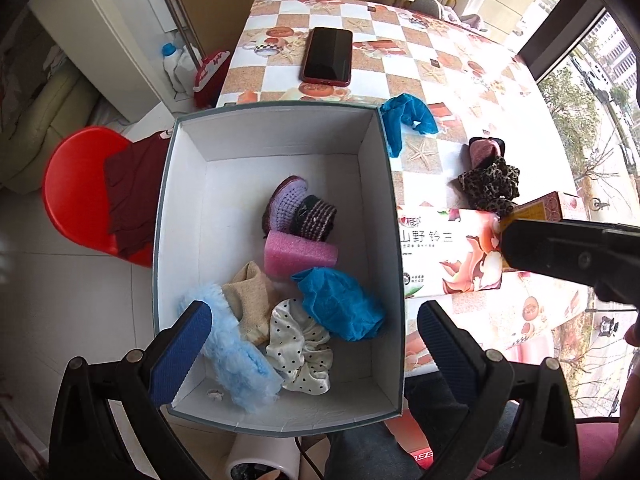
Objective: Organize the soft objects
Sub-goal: 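Withdraw both tools from the box and reach toward the remaining table items, then grasp the pink sponge with the right tool while the left tool grasps the blue glove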
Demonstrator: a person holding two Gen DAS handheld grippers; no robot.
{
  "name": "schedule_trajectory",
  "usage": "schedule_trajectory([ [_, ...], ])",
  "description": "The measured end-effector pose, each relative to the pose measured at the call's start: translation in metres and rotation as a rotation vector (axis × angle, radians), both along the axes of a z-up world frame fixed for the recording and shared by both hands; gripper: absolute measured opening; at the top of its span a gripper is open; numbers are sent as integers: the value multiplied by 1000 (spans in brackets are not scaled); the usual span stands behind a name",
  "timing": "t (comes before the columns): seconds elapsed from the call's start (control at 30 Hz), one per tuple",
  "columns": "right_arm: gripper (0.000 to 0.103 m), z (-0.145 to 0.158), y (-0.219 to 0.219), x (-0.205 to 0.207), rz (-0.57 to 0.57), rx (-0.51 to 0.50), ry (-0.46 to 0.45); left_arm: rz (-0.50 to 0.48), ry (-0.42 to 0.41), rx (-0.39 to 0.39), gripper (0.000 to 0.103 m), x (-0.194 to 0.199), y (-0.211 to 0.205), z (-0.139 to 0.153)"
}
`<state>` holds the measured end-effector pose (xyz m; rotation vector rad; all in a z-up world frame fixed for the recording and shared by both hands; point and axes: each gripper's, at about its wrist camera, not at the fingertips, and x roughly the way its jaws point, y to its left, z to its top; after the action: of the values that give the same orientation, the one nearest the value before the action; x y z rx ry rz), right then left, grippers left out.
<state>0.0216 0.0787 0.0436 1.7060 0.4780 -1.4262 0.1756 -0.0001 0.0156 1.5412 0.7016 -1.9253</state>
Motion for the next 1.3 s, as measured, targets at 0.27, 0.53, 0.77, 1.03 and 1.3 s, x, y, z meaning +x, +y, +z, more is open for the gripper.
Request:
schedule_trajectory([
  [0.27,103,24,46,-76,-241,-49,-8,-117,14,-47,103,-62,-2,16],
  [0.53,103,21,125,-165,-533,19,73,-234,-34,-105,103,-129,-3,8],
  [0.77,103,-71,188,-199,-662,212,-23,-277,-103,-109,103,-171,-6,-13],
  [1.03,103,-160,214,-191,-627,331,-87,-328,-214,-122,103,-202,-14,-46],
  [1.3,103,-198,214,-178,-549,371,-87,-413,-336,-126,103,-248,-36,-100],
])
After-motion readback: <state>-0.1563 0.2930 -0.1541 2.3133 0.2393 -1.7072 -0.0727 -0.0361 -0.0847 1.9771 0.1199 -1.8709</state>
